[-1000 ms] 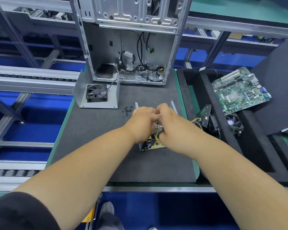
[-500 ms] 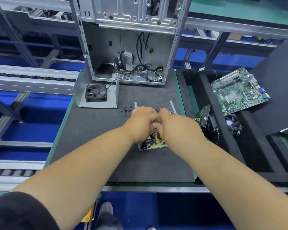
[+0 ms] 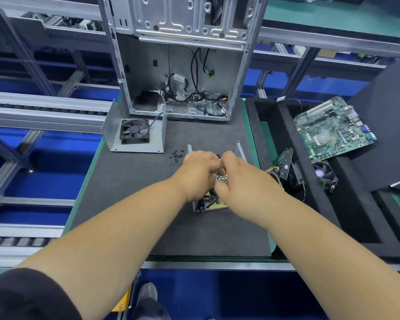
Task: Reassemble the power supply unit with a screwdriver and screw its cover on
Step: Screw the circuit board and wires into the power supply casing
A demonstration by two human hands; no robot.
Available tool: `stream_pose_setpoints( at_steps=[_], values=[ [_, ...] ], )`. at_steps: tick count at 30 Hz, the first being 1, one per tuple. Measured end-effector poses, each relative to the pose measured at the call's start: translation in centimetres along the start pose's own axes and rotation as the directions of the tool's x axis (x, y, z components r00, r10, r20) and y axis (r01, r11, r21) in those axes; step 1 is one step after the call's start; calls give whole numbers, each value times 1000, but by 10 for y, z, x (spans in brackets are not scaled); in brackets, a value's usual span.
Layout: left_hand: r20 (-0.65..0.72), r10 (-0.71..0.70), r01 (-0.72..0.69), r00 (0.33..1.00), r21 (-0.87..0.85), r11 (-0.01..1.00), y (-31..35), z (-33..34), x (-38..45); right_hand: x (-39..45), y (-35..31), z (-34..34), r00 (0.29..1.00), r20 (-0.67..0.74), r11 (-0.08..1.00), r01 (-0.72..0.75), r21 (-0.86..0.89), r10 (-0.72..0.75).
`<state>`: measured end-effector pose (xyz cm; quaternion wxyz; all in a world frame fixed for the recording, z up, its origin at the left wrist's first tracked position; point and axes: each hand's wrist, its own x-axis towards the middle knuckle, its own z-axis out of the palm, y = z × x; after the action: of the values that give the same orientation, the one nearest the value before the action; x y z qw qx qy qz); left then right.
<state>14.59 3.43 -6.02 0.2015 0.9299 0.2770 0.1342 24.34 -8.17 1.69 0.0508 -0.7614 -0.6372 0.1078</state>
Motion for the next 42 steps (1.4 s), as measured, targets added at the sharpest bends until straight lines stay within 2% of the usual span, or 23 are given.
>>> stream_pose_setpoints(
  at_steps=[1,3,6,8,9,11,13,15,18,20,22,25,27,31,35,42],
  values=[
    [-20,-2,2,1000,-5,1000,0,0,0,0,1,-2,999,47,998,21,55,-23],
    [-61,6,-7,998,-27,1000,0,1,0,1,1,-5,994,85,998,63,29,-65],
    [-27,19,-20,999,-18,1000,0,0,0,4,-3,-3,997,-31,971,61,-231,-70],
    [15,21,-22,1000,5,1000,-3,3,1,3,-3,1,998,-53,954,19,-300,-36],
    [15,19,-19,1000,-2,1000,-5,4,1,2,-2,2,998,-51,969,12,-248,-26],
    [-17,17,-18,1000,-29,999,-6,5,1,2,1,0,999,0,999,34,-36,-34],
    [-55,27,-29,998,-41,999,-6,7,1,4,6,-3,994,51,995,94,47,-96],
    [-70,34,-37,997,-47,998,-6,7,1,6,7,-4,994,32,994,108,8,-109],
    [-46,43,-45,998,-27,999,-4,4,2,8,3,2,994,-66,976,68,-208,-84],
    [-10,44,-44,999,20,999,-2,1,2,10,0,6,994,-80,960,47,-275,-72],
    [-1,52,-52,999,8,999,-4,2,2,9,0,5,995,-52,976,75,-203,-88],
    [6,6,-7,1000,26,1000,-8,7,4,6,7,1,982,88,986,169,-2,-168],
    [18,-16,15,1000,64,998,-9,9,6,4,9,0,970,150,980,196,-15,-192],
    [29,-23,21,999,77,997,-8,9,5,3,6,5,982,90,979,177,-96,-169],
    [33,-17,15,999,62,998,-6,6,5,6,1,4,988,104,988,122,-92,-112],
    [4,-14,14,1000,2,1000,-4,5,0,5,-4,5,998,31,996,58,-71,-56]
  ],
)
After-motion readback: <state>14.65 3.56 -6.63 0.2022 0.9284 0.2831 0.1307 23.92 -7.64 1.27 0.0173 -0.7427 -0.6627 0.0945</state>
